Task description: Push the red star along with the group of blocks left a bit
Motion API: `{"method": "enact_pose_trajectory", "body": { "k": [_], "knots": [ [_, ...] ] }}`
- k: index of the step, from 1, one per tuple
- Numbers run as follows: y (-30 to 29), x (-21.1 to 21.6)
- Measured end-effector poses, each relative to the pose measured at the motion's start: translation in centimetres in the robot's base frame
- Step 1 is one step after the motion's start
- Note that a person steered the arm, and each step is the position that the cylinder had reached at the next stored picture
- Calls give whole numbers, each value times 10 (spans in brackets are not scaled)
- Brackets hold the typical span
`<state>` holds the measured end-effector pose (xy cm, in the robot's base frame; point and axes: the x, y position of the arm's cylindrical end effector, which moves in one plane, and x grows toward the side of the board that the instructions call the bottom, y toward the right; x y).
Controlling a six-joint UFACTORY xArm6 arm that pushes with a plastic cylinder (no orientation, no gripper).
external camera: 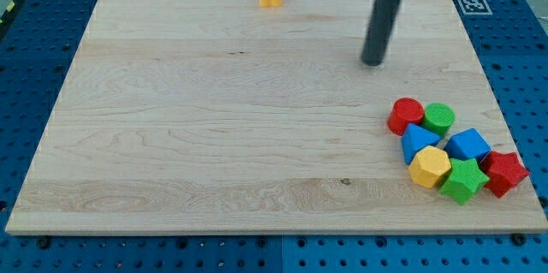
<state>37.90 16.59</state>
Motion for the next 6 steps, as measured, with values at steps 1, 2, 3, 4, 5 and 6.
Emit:
{"method": "enact_pose_trajectory", "body": {
  "k": [1,2,3,4,5,6],
  "knots": [
    [54,15],
    [95,59],
    [117,114],
    [118,147],
    [122,155],
    [133,183]
  ]
}}
